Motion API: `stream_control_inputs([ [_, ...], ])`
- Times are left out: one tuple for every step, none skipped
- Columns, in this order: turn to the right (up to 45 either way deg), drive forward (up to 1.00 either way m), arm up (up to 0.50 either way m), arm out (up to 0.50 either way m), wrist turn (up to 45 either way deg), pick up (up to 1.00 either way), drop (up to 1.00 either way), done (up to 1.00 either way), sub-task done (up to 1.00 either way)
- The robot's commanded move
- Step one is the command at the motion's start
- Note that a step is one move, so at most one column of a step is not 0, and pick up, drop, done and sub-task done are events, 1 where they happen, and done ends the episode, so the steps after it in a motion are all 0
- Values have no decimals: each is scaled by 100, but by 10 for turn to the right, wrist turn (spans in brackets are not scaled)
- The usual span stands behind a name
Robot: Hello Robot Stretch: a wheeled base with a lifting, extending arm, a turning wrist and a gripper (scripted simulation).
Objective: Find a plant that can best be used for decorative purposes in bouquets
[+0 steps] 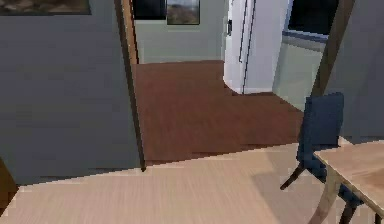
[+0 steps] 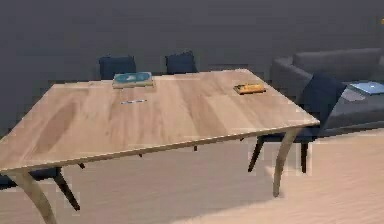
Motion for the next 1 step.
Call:
stream_control_inputs([
  [0,100,0,0,0,0,0,0,0],
])
